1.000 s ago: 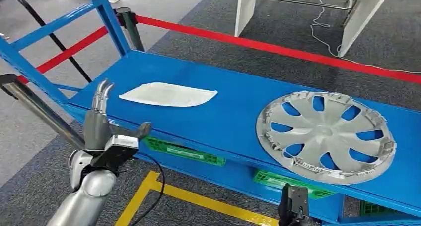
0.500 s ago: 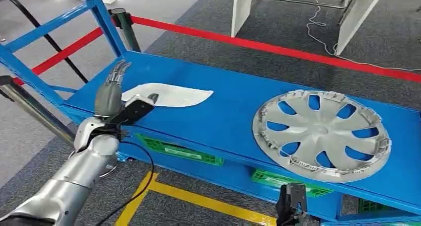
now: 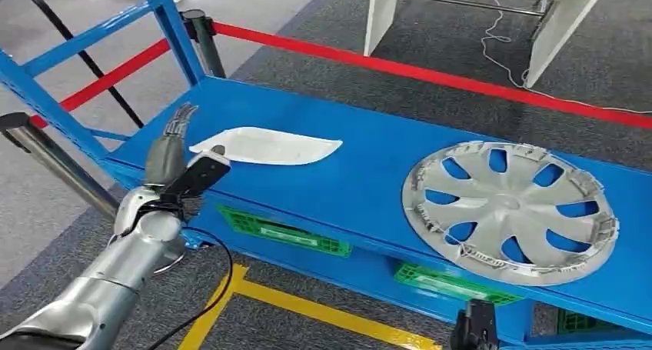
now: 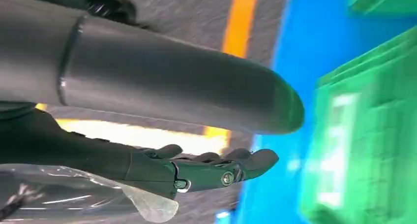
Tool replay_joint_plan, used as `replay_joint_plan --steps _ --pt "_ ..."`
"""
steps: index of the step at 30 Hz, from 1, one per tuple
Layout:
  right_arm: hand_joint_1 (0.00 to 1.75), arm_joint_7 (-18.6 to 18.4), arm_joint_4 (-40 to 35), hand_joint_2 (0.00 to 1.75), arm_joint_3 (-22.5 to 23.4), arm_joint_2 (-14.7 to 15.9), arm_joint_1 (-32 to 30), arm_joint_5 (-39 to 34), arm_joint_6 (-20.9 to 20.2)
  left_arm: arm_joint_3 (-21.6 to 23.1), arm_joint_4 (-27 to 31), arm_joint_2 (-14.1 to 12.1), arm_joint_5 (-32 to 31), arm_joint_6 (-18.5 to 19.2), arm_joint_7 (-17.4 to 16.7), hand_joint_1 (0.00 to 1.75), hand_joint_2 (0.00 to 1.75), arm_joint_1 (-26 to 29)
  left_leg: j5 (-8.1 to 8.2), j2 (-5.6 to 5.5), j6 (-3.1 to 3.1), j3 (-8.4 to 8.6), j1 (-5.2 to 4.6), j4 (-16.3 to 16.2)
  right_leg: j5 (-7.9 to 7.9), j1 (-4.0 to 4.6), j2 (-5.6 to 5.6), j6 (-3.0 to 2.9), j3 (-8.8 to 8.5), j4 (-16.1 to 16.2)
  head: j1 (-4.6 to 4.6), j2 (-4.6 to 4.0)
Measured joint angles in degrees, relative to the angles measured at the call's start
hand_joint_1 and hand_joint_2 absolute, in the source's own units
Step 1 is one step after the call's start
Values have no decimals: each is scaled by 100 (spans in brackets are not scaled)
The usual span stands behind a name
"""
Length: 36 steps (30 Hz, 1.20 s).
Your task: Take the parts from the cabinet and place them on the table.
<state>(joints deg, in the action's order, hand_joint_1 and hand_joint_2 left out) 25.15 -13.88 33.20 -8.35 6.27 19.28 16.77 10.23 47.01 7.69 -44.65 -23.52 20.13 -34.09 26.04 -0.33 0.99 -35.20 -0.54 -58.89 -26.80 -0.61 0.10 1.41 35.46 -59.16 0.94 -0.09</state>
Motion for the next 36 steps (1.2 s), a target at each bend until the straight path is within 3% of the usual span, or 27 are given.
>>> replay_joint_plan --steps 2,4,5,7,8,9,10,12,13,14,17,19,20,22,23,24,25,26,28,29,30,33,35,36 --pt "0 -267 31 0 9 13 -108 70 81 -15 -39 -24 -37 4 70 0 0 -4 -13 1 -25 5 13 -3 7 19 3 -38 6 -2 9 0" --pt "0 -509 59 0 20 17 -179 151 116 -15 -120 -61 -81 -13 204 0 0 -42 148 1 -98 -51 19 -161 29 -28 -11 -104 -37 37 -2 0" --pt "0 -610 66 0 22 20 -194 195 131 -15 -171 -72 -81 -31 271 0 0 -77 351 4 -137 -186 32 -496 24 -28 -11 -138 -43 37 -28 0" --pt "0 -824 90 0 20 20 -209 289 157 -15 -287 -96 -98 -70 330 0 0 -112 735 5 -186 -583 59 -1380 17 -27 -11 -152 -49 36 -20 0" --pt "0 -906 99 0 17 20 -223 334 175 -15 -351 -107 -146 -81 339 0 0 -118 828 5 -196 -737 64 -1700 16 -27 -10 -154 -50 36 -26 0" --pt "0 -975 105 0 11 22 -238 380 183 -13 -420 -112 -208 -81 339 0 0 -137 773 5 -196 -770 73 -1755 15 -27 -9 -154 -55 36 -22 0" --pt "0 -1031 109 0 0 22 -245 435 186 -13 -494 -114 -267 -81 337 0 0 -180 593 5 -184 -670 75 -1543 15 -27 -3 -154 -59 36 -24 0" --pt "0 -1123 112 0 -39 20 -244 529 188 -9 -640 -123 -413 -79 269 0 0 -321 88 5 -123 -218 68 -611 13 -23 6 -151 -77 36 -26 0" --pt "0 -1152 112 0 -59 22 -245 566 188 4 -708 -129 -489 -68 245 0 0 -412 -67 5 -76 -10 57 -170 13 -23 6 -149 -79 38 -24 0" --pt "0 -1215 120 0 -81 20 -239 631 188 33 -821 -142 -600 -33 200 0 0 -529 6 8 -53 63 24 -46 6 11 1 -117 -58 27 -18 0" --pt "0 -1300 136 0 -131 22 -245 732 186 112 -1143 -160 -888 2 85 0 0 -737 22 6 -31 54 1 11 44 -13 -15 -32 -48 61 -20 0" --pt "0 -1317 138 0 -155 39 -250 763 183 192 -1294 -186 -1051 2 11 0 0 -861 -46 32 41 97 54 116 -47 -9 -8 29 23 -6 -11 0" --pt "0 -1317 140 0 -164 46 -249 791 183 236 -1413 -184 -1134 4 -39 0 0 -969 -58 27 68 91 62 120 -225 -9 -10 53 134 -241 17 0" --pt "0 -1317 142 0 -195 63 -243 820 183 326 -1585 -195 -1259 29 -103 0 0 -1083 -53 27 86 89 57 119 -639 -14 -8 77 534 -1143 28 0" --pt "0 -1320 144 0 -199 66 -249 828 181 352 -1666 -201 -1309 64 -124 0 0 -1103 -52 28 87 89 54 117 -772 -11 -8 92 728 -1544 39 0" --pt "0 -1324 144 0 -201 70 -260 833 181 365 -1731 -210 -1309 103 -127 0 0 -1106 -51 28 87 92 54 115 -768 -13 -9 104 822 -1722 33 0" --pt "0 -1328 147 0 -203 72 -270 857 179 367 -1775 -214 -1289 151 -113 0 0 -1108 -49 28 86 93 58 110 -613 -17 -12 112 774 -1594 35 0" --pt "0 -1328 147 0 -210 74 -269 863 177 367 -1805 -219 -1281 160 -98 0 0 -1123 -42 25 81 92 65 99 -372 -26 -14 116 599 -1217 37 0" --pt "0 -1328 147 0 -218 96 -259 902 179 376 -1877 -234 -1318 168 -81 0 0 -1196 4 16 25 92 80 42 81 -58 -22 135 99 -209 37 0" --pt "0 -1333 153 0 -230 94 -242 922 175 398 -1913 -252 -1368 175 -76 0 0 -1234 30 11 -16 64 35 10 -39 -29 -10 133 -56 -82 46 0" --pt "0 -1333 158 0 -238 94 -234 938 170 437 -1954 -278 -1441 221 -63 0 0 -1255 28 5 -30 40 31 -27 -51 -48 4 66 -58 -20 35 0" --pt "0 -1328 160 0 -240 103 -265 1012 148 522 -2070 -372 -1574 405 125 0 0 -1263 7 8 -86 59 36 -5 -41 -32 21 -27 -47 -37 48 0" --pt "0 -1324 162 0 -247 103 -257 1056 124 599 -2133 -429 -1661 606 291 0 0 -1276 205 13 -154 -30 51 -226 -27 -64 19 -97 -71 -8 15 0" --pt "0 -1324 160 0 -249 103 -250 1086 111 634 -2170 -444 -1670 727 406 0 0 -1285 429 14 -187 -206 59 -640 -29 -64 20 -121 -71 -9 24 0"
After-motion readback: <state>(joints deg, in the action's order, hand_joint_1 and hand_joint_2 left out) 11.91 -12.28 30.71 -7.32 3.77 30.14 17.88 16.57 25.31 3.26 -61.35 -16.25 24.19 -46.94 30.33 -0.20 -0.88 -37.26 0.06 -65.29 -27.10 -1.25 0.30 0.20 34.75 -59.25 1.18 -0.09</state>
